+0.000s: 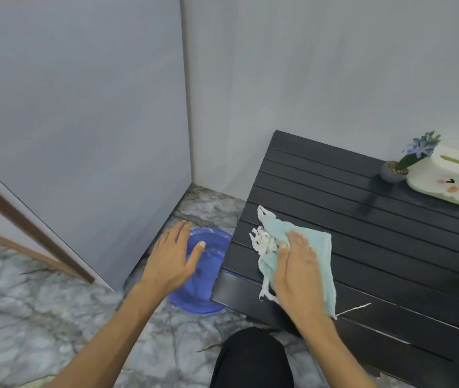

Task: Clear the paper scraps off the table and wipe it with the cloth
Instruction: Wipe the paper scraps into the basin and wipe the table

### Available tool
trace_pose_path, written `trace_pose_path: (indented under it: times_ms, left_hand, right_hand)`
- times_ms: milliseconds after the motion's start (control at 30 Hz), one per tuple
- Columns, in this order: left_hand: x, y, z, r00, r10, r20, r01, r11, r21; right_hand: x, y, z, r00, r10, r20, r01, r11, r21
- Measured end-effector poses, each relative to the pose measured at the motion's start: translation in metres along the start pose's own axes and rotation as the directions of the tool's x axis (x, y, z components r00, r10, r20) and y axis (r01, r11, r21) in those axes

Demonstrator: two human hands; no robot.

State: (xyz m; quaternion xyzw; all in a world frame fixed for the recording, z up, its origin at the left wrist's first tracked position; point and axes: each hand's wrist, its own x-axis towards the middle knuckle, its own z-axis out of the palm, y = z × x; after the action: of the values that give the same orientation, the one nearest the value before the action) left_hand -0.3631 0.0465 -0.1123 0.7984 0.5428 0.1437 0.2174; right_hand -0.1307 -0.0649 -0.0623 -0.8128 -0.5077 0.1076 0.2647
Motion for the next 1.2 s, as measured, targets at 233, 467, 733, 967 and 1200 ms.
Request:
trace_pose_path:
  times_ms: [233,467,733,967,1200]
  left_hand:
    - [0.001,-0.010,0.007,1.000,-0.008,0.000,0.008,0.998,-0.063]
    - [0.005,-0.021,0.014,0.998,-0.055,-0.007,0.054,0.995,-0.081]
    - [0.007,-0.039,0.016,0.992,-0.124,-0.019,0.123,0.989,-0.079]
    - [0.000,-0.034,0.017,0.993,-0.113,-0.017,0.110,0.987,-0.119]
    - [-0.006,-0.014,0.012,0.994,-0.106,-0.033,0.100,0.982,-0.159]
  right_hand:
    - [0.013,-0.031,0.032,0.996,0.071,-0.048,-0.074,0.995,-0.074]
    - [0.029,-0.061,0.052,0.998,-0.051,-0.046,0.052,0.998,0.024]
    - [0.062,-0.087,0.068,0.993,-0.095,-0.063,0.105,0.978,0.178]
    - [0.085,-0.087,0.020,0.997,0.056,-0.049,-0.028,0.893,0.448]
    - [0.077,-0.040,-0.054,0.992,0.056,-0.113,0.003,0.884,0.468]
